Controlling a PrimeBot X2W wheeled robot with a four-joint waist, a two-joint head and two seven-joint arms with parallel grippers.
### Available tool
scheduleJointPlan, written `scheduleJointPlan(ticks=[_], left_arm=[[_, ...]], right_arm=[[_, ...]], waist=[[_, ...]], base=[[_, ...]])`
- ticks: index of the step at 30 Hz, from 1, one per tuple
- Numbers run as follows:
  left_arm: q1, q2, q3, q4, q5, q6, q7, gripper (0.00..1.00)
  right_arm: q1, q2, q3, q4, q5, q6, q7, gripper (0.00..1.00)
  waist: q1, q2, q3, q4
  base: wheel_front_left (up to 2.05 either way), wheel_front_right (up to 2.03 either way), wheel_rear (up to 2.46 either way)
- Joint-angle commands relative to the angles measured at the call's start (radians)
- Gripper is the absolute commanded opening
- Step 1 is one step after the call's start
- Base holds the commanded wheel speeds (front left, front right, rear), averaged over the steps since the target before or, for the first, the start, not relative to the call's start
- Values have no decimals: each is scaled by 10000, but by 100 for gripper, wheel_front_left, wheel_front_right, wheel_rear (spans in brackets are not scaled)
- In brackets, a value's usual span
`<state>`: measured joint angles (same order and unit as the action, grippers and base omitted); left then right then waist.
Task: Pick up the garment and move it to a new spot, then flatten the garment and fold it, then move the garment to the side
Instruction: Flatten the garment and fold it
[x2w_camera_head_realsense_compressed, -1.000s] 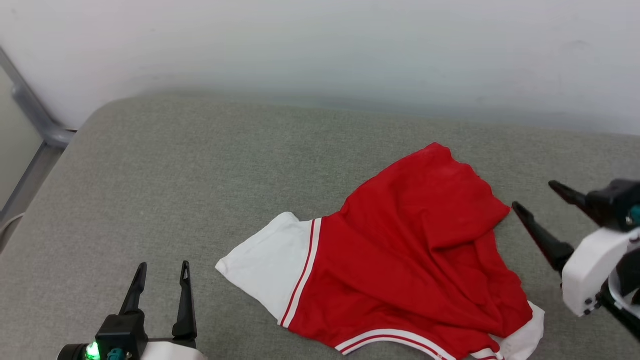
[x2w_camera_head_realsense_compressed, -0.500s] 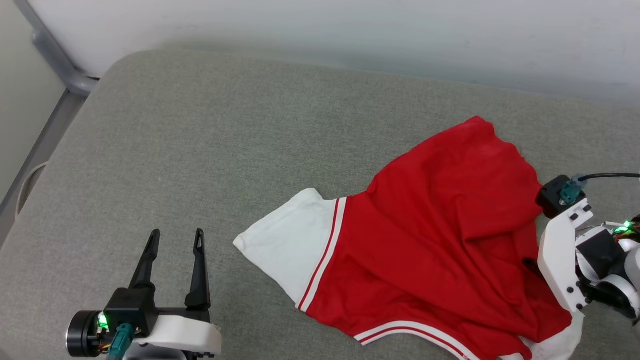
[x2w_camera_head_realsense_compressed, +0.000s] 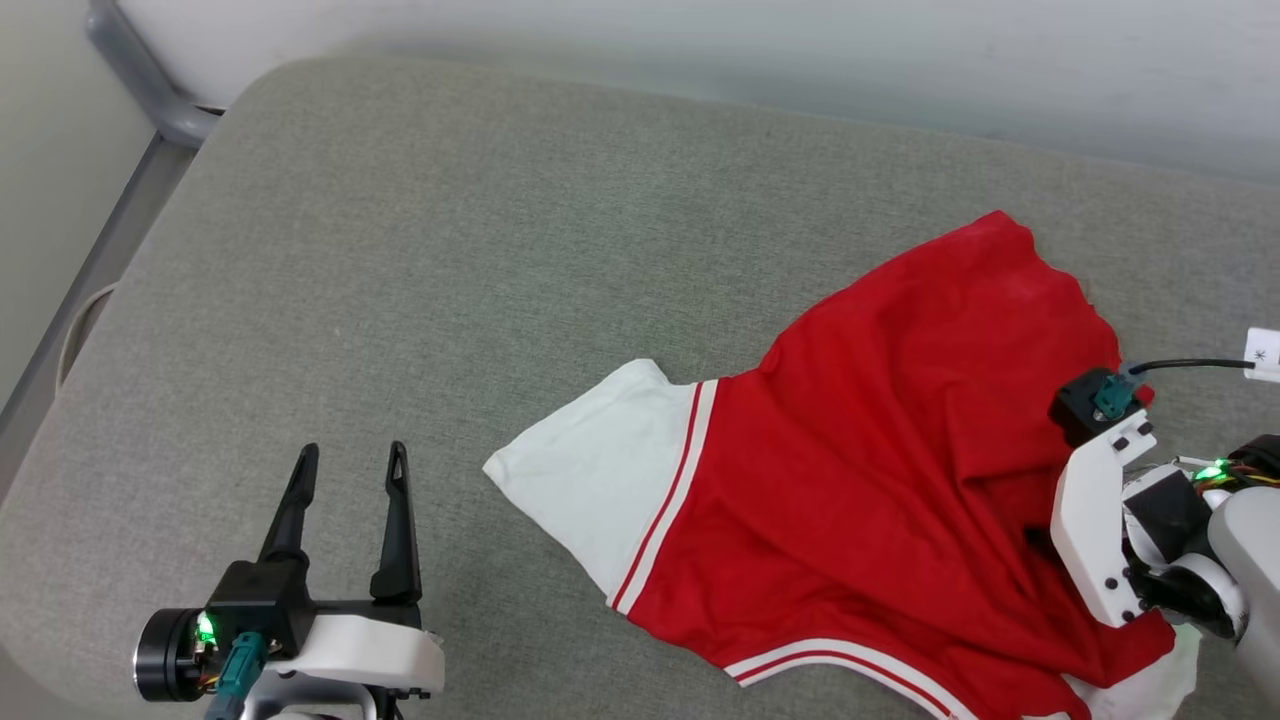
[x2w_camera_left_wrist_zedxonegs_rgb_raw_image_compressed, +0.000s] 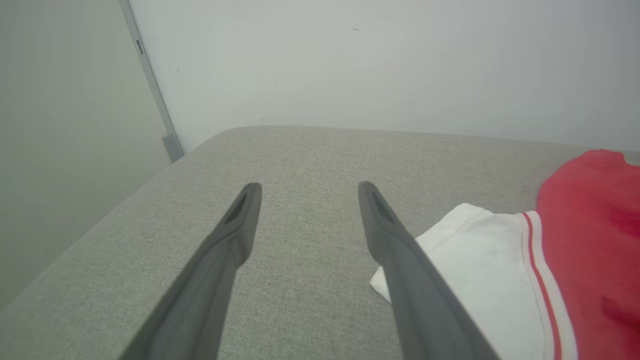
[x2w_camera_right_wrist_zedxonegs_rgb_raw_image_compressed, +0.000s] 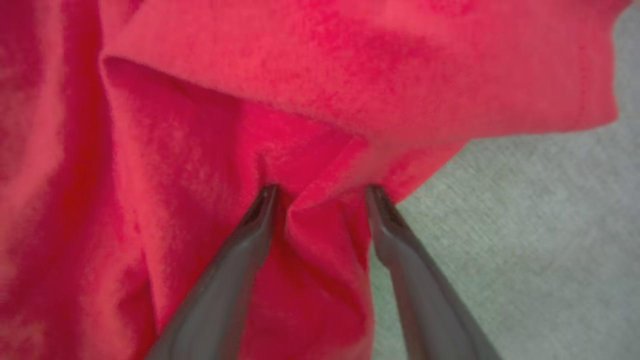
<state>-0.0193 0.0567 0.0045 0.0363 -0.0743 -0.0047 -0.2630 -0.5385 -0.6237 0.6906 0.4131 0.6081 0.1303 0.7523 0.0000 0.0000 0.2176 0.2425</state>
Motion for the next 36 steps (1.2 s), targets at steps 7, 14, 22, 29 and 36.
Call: scheduleJointPlan(ticks=[7, 14, 22, 29, 36], left_arm=[[134, -13, 91, 105, 147, -93, -24, 100], [392, -17, 188, 57, 253, -126, -24, 100], [570, -26, 205, -52, 298, -170, -24, 100], [69, -47, -66, -133, 168, -232, -24, 100], [-454, -65, -297, -150, -28, -192, -24, 100]], right_arm=[[-226, 137, -362, -225, 283, 0, -2355, 0], [112, -154, -1479, -1963, 150, 0, -3786, 0], [309, 161, -2811, -3981, -553, 0, -3630, 0], [-1000, 815, -2749, -3679, -1111, 0, -2762, 0], [-3023, 1429, -1183, -1200, -1119, -2, -2279, 0]], waist=[[0, 0, -435, -305], [0, 0, -822, -482], [0, 0, -895, -575], [0, 0, -182, -77], [0, 0, 665, 403]], base=[[0, 0, 0], [0, 0, 0], [0, 0, 0], [0, 0, 0], [0, 0, 0]])
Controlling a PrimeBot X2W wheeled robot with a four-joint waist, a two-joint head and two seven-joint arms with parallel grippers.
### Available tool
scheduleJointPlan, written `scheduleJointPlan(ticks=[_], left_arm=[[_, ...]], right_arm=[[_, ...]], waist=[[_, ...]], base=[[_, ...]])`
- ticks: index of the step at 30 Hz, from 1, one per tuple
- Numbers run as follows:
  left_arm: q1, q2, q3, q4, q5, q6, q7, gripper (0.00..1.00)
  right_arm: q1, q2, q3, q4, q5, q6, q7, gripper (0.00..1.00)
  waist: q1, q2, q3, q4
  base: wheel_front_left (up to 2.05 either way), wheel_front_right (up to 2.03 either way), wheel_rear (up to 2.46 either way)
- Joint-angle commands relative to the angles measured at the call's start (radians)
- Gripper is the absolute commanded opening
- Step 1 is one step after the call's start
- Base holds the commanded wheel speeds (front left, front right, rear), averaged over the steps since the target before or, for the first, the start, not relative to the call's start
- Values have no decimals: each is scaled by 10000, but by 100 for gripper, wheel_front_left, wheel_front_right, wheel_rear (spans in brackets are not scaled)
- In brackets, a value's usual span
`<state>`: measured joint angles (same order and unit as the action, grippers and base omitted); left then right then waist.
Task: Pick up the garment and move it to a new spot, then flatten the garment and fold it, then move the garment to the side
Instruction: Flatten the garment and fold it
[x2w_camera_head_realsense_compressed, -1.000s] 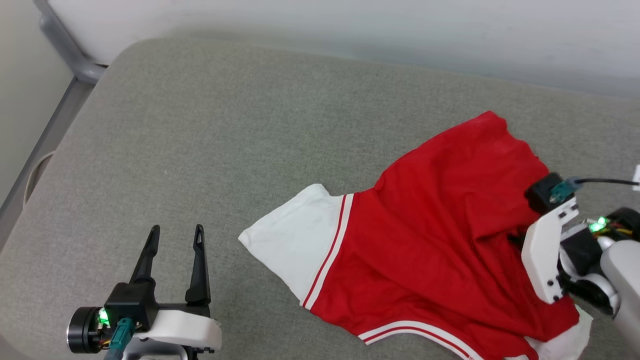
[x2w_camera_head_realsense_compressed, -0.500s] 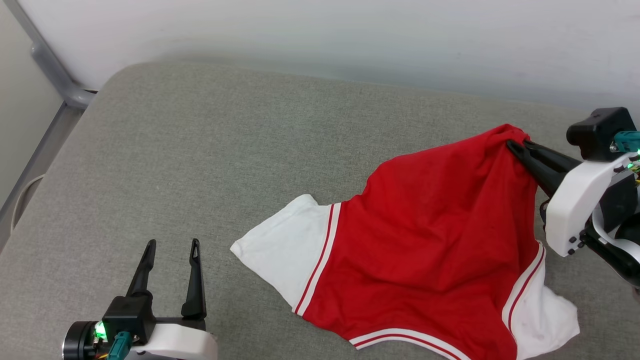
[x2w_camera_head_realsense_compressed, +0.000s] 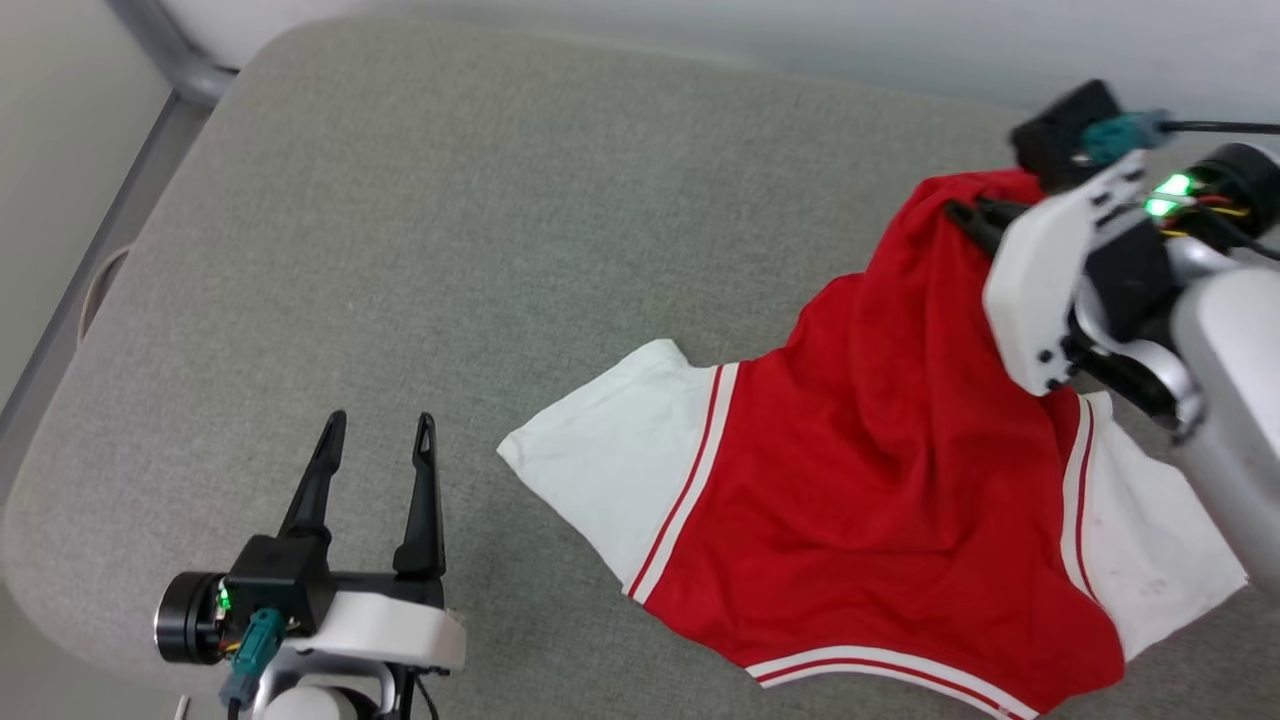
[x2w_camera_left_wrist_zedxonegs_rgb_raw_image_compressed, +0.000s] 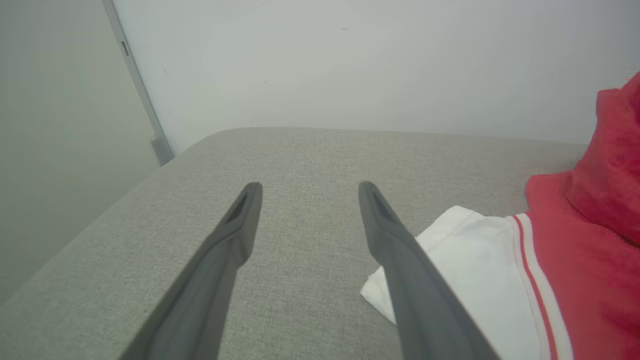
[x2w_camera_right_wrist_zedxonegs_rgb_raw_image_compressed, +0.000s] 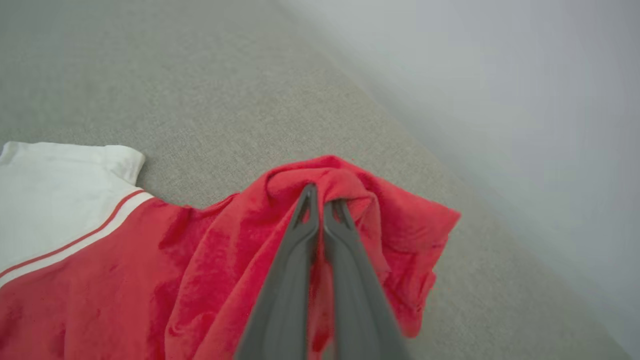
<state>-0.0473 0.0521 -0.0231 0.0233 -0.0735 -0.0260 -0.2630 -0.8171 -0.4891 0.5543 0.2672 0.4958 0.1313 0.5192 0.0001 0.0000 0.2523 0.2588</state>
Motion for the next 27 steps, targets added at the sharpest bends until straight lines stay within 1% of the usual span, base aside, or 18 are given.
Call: scheduleJointPlan(ticks=[1, 5, 8, 11, 14, 15, 16, 20, 21, 24, 27], left_arm=[[-236, -21, -53, -10, -78, 34, -24, 100], [-463, -23, -216, 21, -203, 92, -24, 100], [-559, -20, -304, 54, -288, 170, -24, 100], [-648, -21, -366, 69, -347, 240, -24, 100], [-615, -22, -374, 84, -361, 278, -24, 100], [-591, -22, -347, 102, -355, 306, -24, 100], [-555, -22, -323, 117, -333, 324, -24, 100], [-368, -23, -149, 167, -209, 322, -24, 100], [-368, -23, -149, 167, -209, 322, -24, 100], [-178, -23, -20, 138, -100, 276, -24, 100], [-4, -21, 120, 42, -11, 248, -24, 100]], right_arm=[[-467, 179, 574, 698, 0, -10, 125, 0], [-1124, 557, 2118, 2298, 154, -10, 469, 0], [-1376, 712, 3163, 3284, 476, -11, 799, 0], [-1450, 860, 3928, 4087, 783, -10, 924, 0], [-1629, 971, 4193, 4522, 1229, -10, 529, 0], [-1704, 964, 4241, 4566, 1337, -10, 334, 35], [-1774, 919, 4279, 4568, 1444, -10, 87, 100], [-1912, 491, 4061, 4131, 1965, -13, -1195, 100], [-1912, 491, 4061, 4131, 1965, -13, -1195, 100], [-1704, -92, 3750, 3521, 2293, -13, -2092, 100], [-1406, -883, 3393, 2691, 2455, -13, -2612, 100]], waist=[[-1, 0, 411, 288], [-1, 0, 682, 466], [-1, 0, 816, 552], [-1, 0, 899, 578], [-1, 0, 909, 546], [-1, 0, 874, 513], [-1, 0, 815, 477], [-1, 0, 478, 253], [-1, 0, 478, 253], [-1, 0, 183, 41], [-1, 0, -59, -184]], base=[[0, 0, 0], [0, 0, 0], [0, 0, 0], [0, 0, 0], [0, 0, 0], [0, 0, 0], [0, 0, 0], [0, 0, 0], [0, 0, 0], [0, 0, 0], [0, 0, 0]])
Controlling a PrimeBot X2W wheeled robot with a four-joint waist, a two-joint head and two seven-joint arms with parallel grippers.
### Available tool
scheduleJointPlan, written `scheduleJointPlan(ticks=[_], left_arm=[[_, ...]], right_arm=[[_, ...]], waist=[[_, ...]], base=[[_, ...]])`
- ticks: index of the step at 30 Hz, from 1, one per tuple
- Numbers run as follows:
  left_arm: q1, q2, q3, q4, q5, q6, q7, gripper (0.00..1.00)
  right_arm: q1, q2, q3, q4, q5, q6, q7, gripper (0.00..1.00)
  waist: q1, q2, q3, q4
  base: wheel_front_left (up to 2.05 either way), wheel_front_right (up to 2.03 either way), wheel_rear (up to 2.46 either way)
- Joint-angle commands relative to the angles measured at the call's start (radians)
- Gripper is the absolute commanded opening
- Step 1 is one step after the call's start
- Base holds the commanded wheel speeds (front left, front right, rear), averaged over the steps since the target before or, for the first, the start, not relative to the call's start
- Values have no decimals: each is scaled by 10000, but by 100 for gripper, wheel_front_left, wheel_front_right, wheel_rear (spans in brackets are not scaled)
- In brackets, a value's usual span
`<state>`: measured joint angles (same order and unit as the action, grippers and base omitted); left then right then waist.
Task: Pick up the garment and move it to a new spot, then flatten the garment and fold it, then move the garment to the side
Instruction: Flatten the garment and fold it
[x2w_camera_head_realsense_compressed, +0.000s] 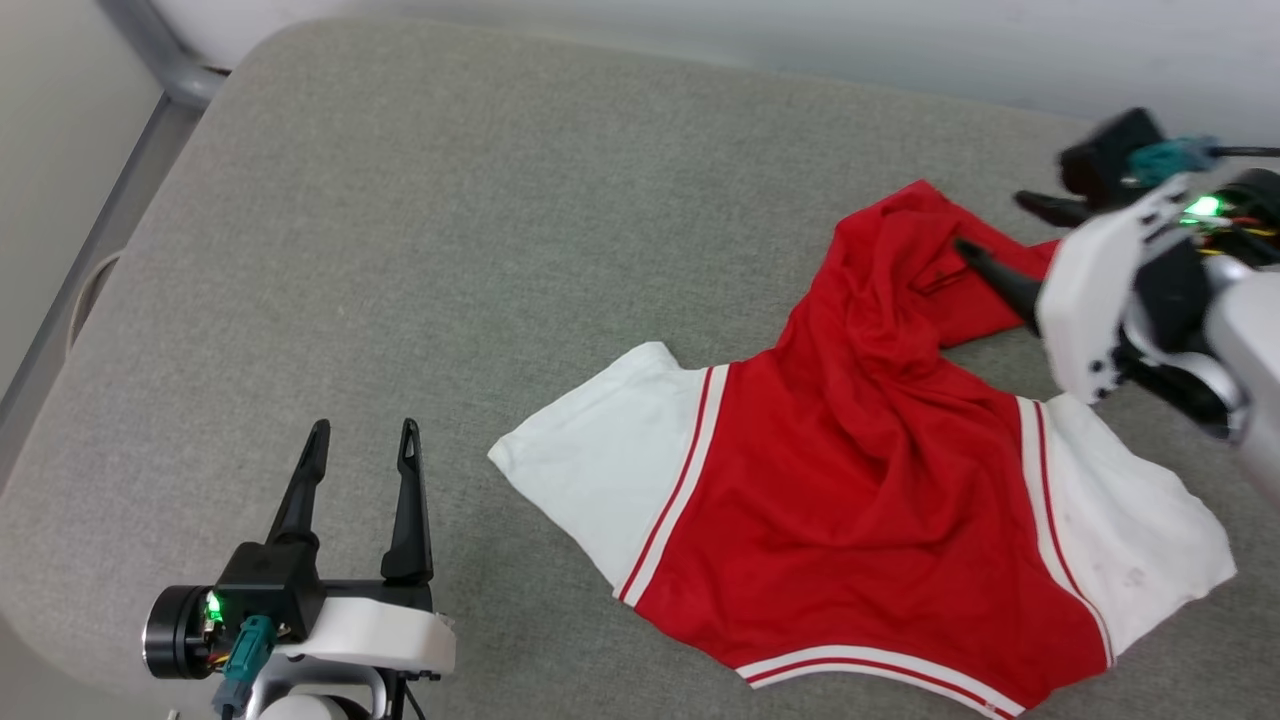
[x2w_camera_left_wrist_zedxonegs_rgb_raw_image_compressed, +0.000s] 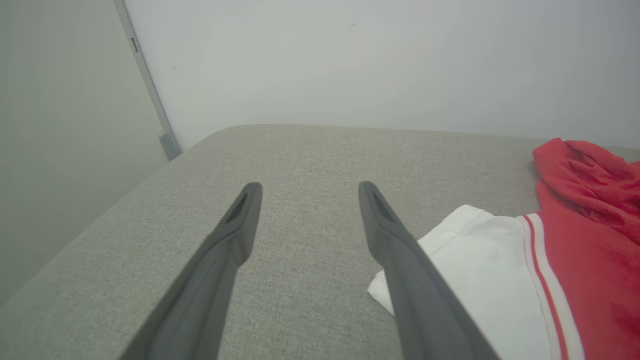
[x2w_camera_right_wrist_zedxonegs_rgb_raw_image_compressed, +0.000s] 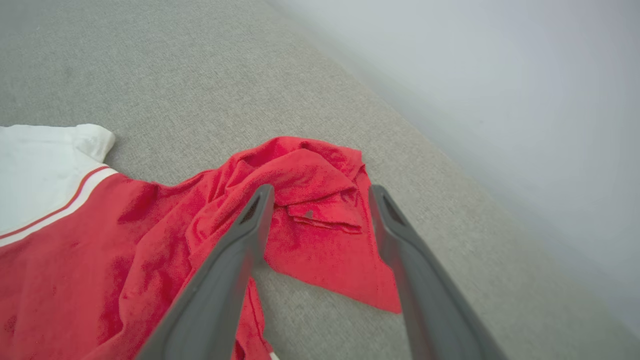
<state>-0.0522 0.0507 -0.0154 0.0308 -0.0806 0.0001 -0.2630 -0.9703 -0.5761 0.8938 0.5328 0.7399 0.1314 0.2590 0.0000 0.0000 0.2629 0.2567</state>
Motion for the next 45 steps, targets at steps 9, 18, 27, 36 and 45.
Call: scheduleJointPlan(ticks=[9, 18, 27, 36, 45], left_arm=[[488, -8, 233, -190, 245, -125, -24, 100], [612, -9, 217, -239, 287, -194, -24, 100], [295, -7, 70, -265, 191, -228, -24, 100], [-40, -8, 7, -187, 124, -206, -24, 100], [106, -9, 156, -87, 216, -154, -24, 100]], right_arm=[[1632, -2542, -1477, -2705, 589, -13, 1151, 100], [3656, -3962, -2485, -4335, 1646, -13, 4621, 100], [4911, -3434, -3499, -3815, 1276, -13, 6109, 100], [5607, -2435, -3117, -2918, 275, -10, 6561, 100], [5948, -1845, -3007, -2568, 202, -7, 5668, 0]], waist=[[0, 0, -644, -627], [0, 0, -720, -713], [0, 0, -248, -426], [0, 0, 269, -114], [0, 0, 48, -351]], base=[[0, 0, 0], [0, 0, 0], [0, 0, 0], [0, 0, 0], [0, 0, 0]])
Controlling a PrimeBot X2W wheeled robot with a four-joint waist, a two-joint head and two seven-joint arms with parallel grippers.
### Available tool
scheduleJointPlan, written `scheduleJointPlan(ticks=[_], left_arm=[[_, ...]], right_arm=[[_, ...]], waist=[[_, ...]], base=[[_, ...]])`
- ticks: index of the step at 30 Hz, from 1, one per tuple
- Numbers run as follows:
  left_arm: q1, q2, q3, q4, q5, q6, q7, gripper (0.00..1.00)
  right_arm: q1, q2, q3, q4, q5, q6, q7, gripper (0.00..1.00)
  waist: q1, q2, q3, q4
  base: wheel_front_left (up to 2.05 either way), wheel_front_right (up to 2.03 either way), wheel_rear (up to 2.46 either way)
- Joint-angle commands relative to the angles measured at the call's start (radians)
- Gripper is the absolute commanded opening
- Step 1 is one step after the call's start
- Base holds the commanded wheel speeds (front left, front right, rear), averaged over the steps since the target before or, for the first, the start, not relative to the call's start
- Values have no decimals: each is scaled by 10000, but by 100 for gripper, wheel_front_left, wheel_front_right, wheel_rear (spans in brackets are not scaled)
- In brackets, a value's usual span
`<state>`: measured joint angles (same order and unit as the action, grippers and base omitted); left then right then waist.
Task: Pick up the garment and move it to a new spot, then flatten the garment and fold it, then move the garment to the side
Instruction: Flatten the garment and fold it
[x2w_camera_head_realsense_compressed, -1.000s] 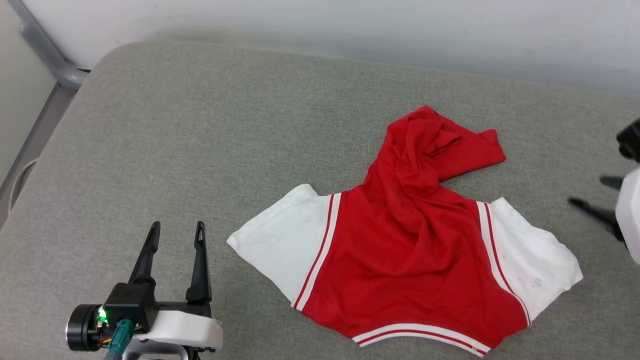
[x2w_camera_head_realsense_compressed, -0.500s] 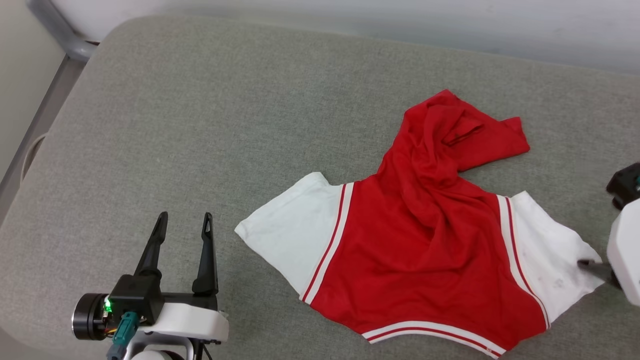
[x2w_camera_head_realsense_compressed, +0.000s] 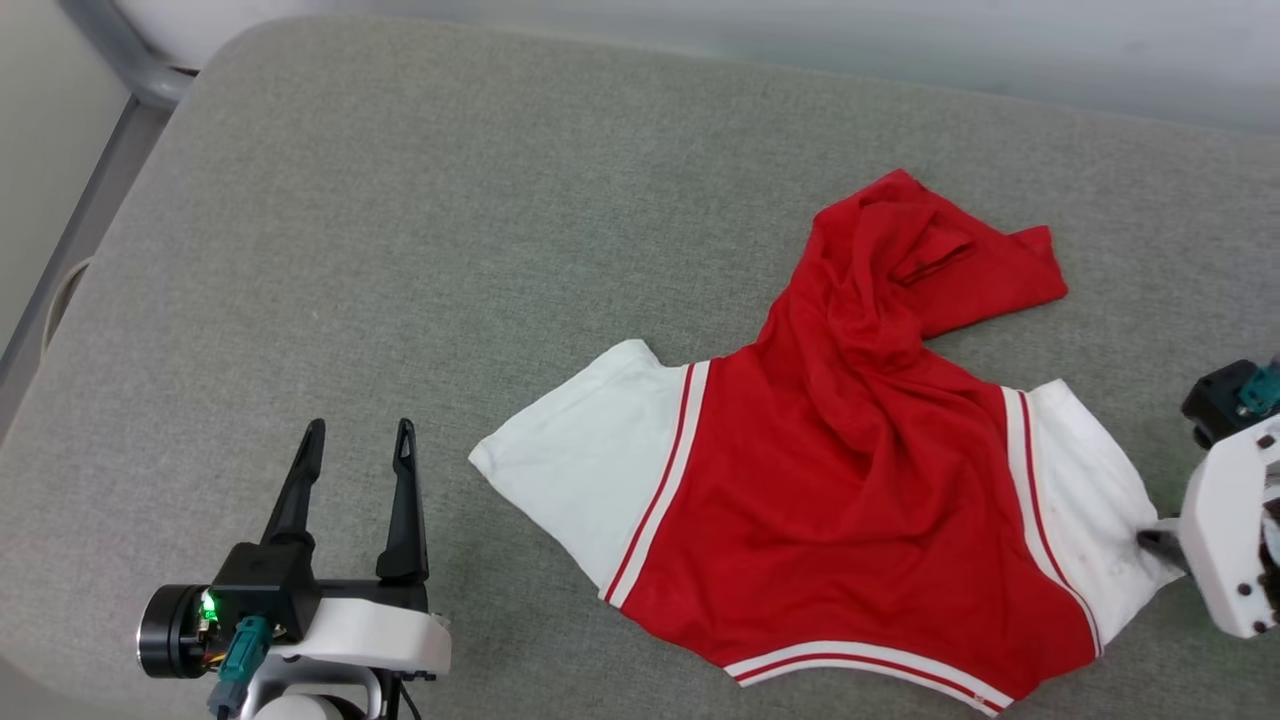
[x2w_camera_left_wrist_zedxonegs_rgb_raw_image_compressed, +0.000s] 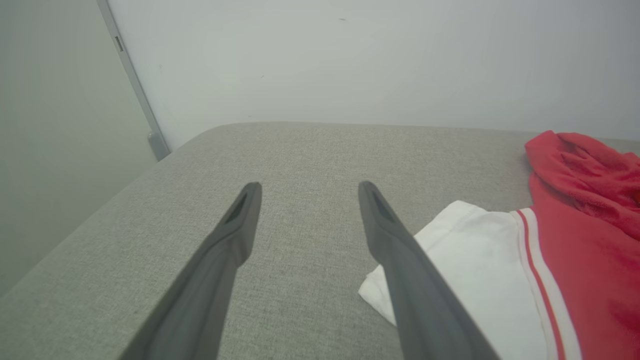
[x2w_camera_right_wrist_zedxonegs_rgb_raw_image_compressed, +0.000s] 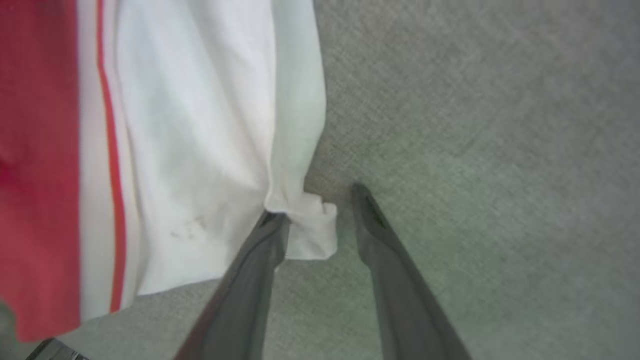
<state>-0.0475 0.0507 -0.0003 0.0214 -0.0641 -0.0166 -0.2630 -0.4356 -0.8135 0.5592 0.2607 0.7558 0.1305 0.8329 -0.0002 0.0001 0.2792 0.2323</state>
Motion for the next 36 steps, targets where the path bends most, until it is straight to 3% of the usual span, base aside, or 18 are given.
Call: scheduleJointPlan(ticks=[1, 11, 19, 24, 30, 34, 36], left_arm=[[91, -9, 26, 24, 65, -6, -24, 100], [499, 26, 234, 140, 208, -97, -24, 100], [668, 86, 323, 201, 247, -188, -24, 100], [377, 373, 372, 336, 166, -473, -24, 100], [-108, 1076, 76, 733, -98, -928, -8, 100], [-820, 1992, -650, 1063, -890, -1116, 1064, 100], [-1236, 2648, -1486, 974, -1632, -1127, 1880, 100]], right_arm=[[559, 515, 216, 110, 31, 2, -309, 0], [1873, 321, -1658, -660, 479, -2, -2105, 0], [3791, 570, -3606, -649, 557, -2, -2339, 0], [4377, 926, -4458, -263, 205, -4, -2460, 0], [4557, 1391, -4750, -410, -37, -2, -2508, 0], [4519, 1616, -4749, -628, -272, -2, -2462, 0], [4458, 1717, -4719, -716, -371, -2, -2446, 0]], waist=[[2, -1, -205, -169], [2, -1, -1079, -813], [2, -1, -1293, -1058], [2, -1, -1391, -1052], [2, -1, -1570, -1044], [2, -1, -1686, -1056], [2, -1, -1717, -1067]], base=[[0, 0, 0], [0, 0, 0], [0, 0, 0], [0, 0, 0], [0, 0, 0], [0, 0, 0], [0, 0, 0]])
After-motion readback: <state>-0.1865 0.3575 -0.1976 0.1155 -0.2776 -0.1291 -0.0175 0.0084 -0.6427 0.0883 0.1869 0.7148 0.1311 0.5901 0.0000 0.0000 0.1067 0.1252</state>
